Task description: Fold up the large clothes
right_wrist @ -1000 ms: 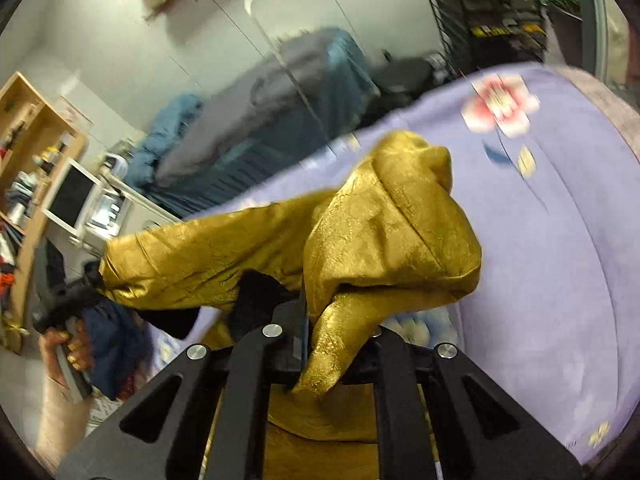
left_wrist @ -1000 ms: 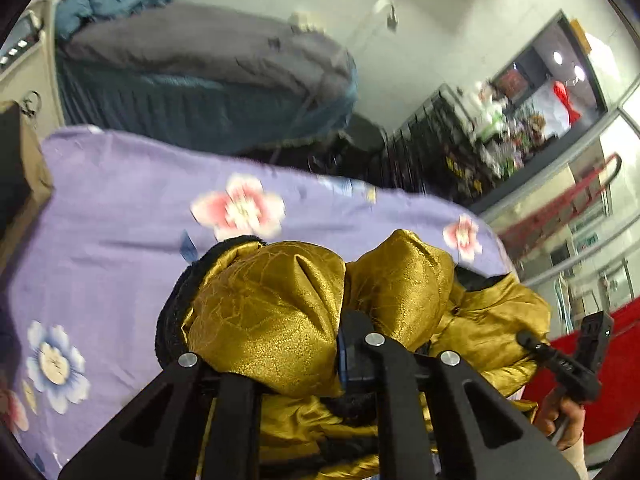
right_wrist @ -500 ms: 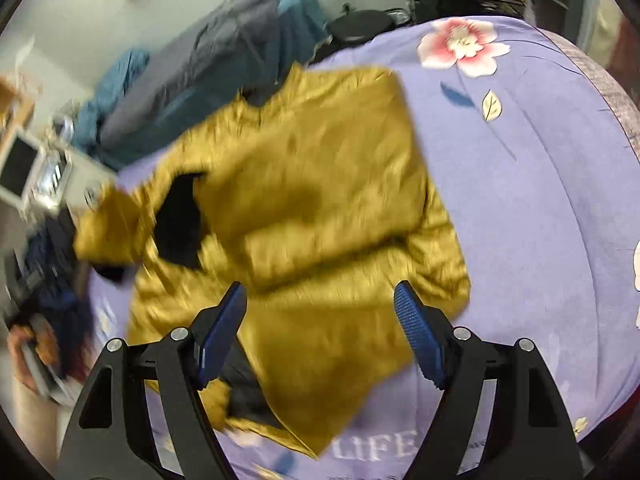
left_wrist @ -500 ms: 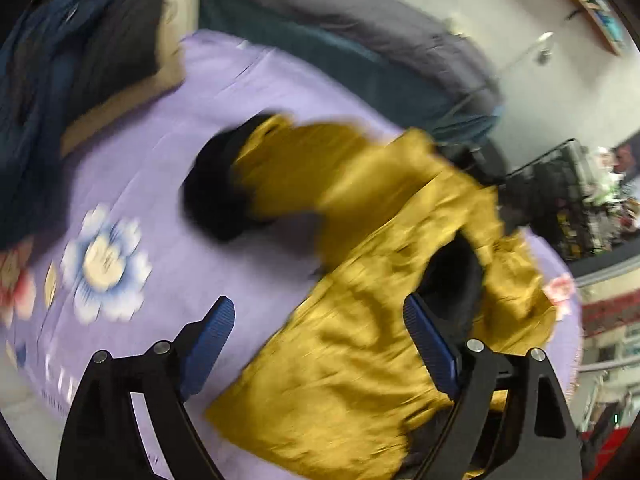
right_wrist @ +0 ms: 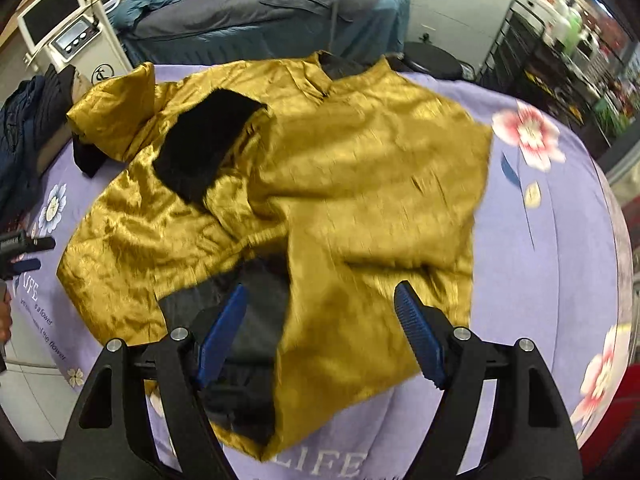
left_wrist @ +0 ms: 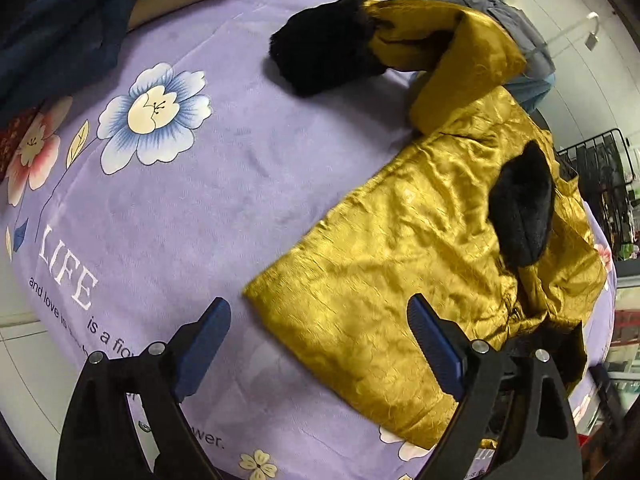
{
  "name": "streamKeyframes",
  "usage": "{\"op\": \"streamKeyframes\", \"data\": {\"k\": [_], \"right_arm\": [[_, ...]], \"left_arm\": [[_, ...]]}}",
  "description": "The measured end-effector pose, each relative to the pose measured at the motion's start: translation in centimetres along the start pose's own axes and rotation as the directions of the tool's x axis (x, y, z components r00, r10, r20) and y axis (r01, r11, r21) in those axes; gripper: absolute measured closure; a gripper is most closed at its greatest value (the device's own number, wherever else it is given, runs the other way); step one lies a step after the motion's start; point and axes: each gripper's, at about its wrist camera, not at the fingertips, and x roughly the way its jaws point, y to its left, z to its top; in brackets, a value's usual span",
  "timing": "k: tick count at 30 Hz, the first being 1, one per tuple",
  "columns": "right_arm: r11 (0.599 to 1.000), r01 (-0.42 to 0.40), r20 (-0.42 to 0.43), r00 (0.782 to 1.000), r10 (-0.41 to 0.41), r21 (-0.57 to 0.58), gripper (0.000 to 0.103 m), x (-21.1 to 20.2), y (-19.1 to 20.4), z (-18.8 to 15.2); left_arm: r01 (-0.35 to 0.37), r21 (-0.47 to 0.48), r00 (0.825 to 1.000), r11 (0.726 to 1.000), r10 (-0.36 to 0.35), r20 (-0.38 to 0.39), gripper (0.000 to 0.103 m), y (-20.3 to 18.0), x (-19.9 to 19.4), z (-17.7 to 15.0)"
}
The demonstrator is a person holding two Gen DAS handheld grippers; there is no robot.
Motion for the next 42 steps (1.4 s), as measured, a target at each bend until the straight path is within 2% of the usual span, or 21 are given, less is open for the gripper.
{"op": "streamKeyframes", "data": {"k": [3, 6, 9, 12, 15, 17, 18, 19, 20, 22, 27, 29, 32, 36, 40, 42], "right_arm": [[0.995, -0.033, 0.012, 0.999, 0.034, -0.092, 0.024, 1.3, 2.9, 2.7], [0.97, -0.066, -0.03, 0.998, 0.061, -0.234, 0.024, 4.6, 8.0, 4.7], [0.935, -0.056, -0.076, 0.997, 0.032, -0.351, 0.024, 8.3, 12.5, 5.0], [0.89, 0.004, -0.076, 0.996, -0.043, -0.456, 0.025, 11.8, 15.8, 4.6], [0.861, 0.047, -0.081, 0.991, -0.102, -0.507, 0.035, 14.7, 17.2, 4.4], [0.847, 0.074, -0.081, 0.987, -0.136, -0.527, 0.05, 15.7, 17.3, 4.3], [0.843, 0.082, -0.082, 0.986, -0.148, -0.532, 0.065, 16.1, 17.1, 4.4], [0.845, 0.092, -0.079, 0.985, -0.156, -0.526, 0.084, 16.3, 16.6, 4.6], [0.857, 0.091, -0.072, 0.987, -0.147, -0.508, 0.086, 16.0, 15.9, 4.9], [0.902, 0.044, -0.043, 0.997, -0.069, -0.43, 0.092, 14.3, 13.8, 5.9], [0.971, 0.039, 0.085, 0.996, -0.02, -0.235, 0.093, 7.9, 7.1, 8.1], [0.993, 0.037, 0.134, 0.991, -0.021, -0.116, 0.093, 4.9, 2.8, 8.6], [0.995, 0.094, 0.204, 0.974, -0.099, 0.036, 0.093, 0.9, -4.3, 8.4], [0.948, 0.205, 0.185, 0.95, -0.253, 0.243, 0.093, -2.8, -14.2, 5.9], [0.834, 0.346, 0.095, 0.901, -0.423, 0.429, 0.093, -5.9, -23.6, 0.8], [0.782, 0.389, 0.046, 0.883, -0.468, 0.487, 0.093, -6.8, -26.6, -1.9]], "left_arm": [[-0.009, 0.036, 1.0, 0.999, 0.008, 0.021, 0.015, -1.3, -0.9, -1.1], [-0.012, 0.047, 1.0, 0.999, 0.011, 0.019, 0.015, -2.2, -1.1, -2.7], [-0.037, 0.052, 0.999, 0.998, 0.038, -0.006, 0.015, -2.6, -0.7, -4.7], [-0.048, 0.031, 0.999, 0.998, 0.048, -0.024, 0.015, -2.2, -0.8, -6.5], [-0.068, -0.004, 0.997, 0.998, 0.068, -0.036, 0.015, -0.9, -1.1, -8.2], [-0.088, -0.019, 0.995, 0.996, 0.087, -0.045, 0.015, 0.0, -1.2, -8.8], [-0.096, -0.03, 0.994, 0.995, 0.094, -0.049, 0.015, 0.5, -1.2, -9.0], [-0.102, -0.043, 0.994, 0.994, 0.099, -0.055, 0.015, 1.0, -1.2, -9.1], [-0.107, -0.052, 0.993, 0.993, 0.104, -0.059, 0.015, 1.2, -1.1, -9.2], [-0.114, -0.056, 0.992, 0.992, 0.111, -0.062, 0.015, 1.3, -1.1, -9.1], [-0.111, -0.007, 0.993, 0.994, 0.11, -0.05, 0.015, -0.6, -0.8, -8.0], [-0.1, 0.031, 0.994, 0.994, 0.102, -0.047, 0.015, -2.1, -0.6, -7.5], [-0.077, 0.1, 0.996, 0.992, 0.081, -0.04, 0.015, -4.9, -0.3, -7.0], [-0.041, 0.195, 0.998, 0.98, 0.049, -0.033, 0.015, -8.7, -0.1, -6.8], [-0.028, 0.251, 0.999, 0.968, 0.035, -0.026, 0.015, -11.1, 0.2, -7.0], [-0.022, 0.266, 0.999, 0.964, 0.03, -0.028, 0.015, -11.9, 0.4, -7.2]]}}
